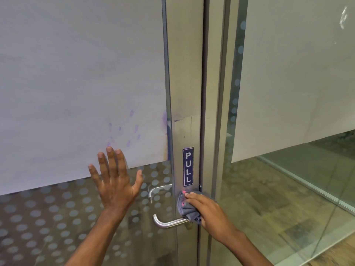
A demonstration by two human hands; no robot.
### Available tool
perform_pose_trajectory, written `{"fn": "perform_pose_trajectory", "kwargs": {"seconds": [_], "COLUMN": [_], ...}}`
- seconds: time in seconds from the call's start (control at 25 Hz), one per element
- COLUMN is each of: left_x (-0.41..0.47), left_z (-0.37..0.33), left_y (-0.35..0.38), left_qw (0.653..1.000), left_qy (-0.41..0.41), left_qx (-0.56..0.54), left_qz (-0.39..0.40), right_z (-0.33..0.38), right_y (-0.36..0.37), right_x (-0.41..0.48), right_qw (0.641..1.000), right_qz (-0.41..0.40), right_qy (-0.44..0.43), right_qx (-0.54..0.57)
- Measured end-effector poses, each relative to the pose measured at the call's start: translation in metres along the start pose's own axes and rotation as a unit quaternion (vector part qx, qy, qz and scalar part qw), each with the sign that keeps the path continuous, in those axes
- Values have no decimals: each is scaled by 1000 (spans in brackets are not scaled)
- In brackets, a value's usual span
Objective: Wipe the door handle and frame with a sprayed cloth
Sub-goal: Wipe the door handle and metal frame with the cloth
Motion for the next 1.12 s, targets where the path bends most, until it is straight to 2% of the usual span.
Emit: {"fn": "perform_pose_trajectory", "kwargs": {"seconds": [0.08,0.12,0.2,0.24,0.28,0.36,0.48,0.6,0.68,0.76,0.84,0.92,1.0,1.12], "left_x": [0,1,1,1,0,-1,-1,-1,-1,-1,-1,-1,-1,0], "left_z": [-1,-1,-1,0,0,0,-1,-2,0,1,0,-1,-1,0], "left_y": [0,0,1,2,2,2,2,1,3,3,2,2,3,3], "left_qw": [1000,1000,1000,1000,1000,1000,1000,1000,1000,1000,1000,1000,1000,1000], "left_qy": [0,0,1,1,1,2,0,3,1,0,1,1,2,-1], "left_qx": [-1,-2,0,0,0,2,3,4,4,2,2,2,2,2], "left_qz": [2,2,2,2,2,-1,-1,-4,-3,-2,-5,-5,-7,-6], "right_z": [-12,-17,-20,-20,-18,-2,24,26,11,-8,-27,-49,-61,-69], "right_y": [-6,-11,-13,-7,0,17,24,17,10,7,17,32,39,58], "right_x": [-9,-16,-22,-22,-19,-10,-3,-1,-4,-14,-22,-33,-42,-52], "right_qw": [991,977,951,941,938,955,985,987,990,982,929,848,770,665], "right_qz": [-62,-125,-223,-244,-249,-219,-154,-97,-103,-174,-239,-304,-364,-413], "right_qy": [105,147,187,203,208,173,65,-25,-15,56,159,249,290,312], "right_qx": [62,93,109,117,126,97,-30,-127,-93,56,233,357,436,538]}}
Point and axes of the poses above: each hand's wrist, its own x-axis towards the middle knuckle, its own y-axis out of the palm, z = x × y, the point moved 10 cm from there along x, towards the middle knuckle, and after that the axes turned 7 degrees about x, right-handed, at the moved point
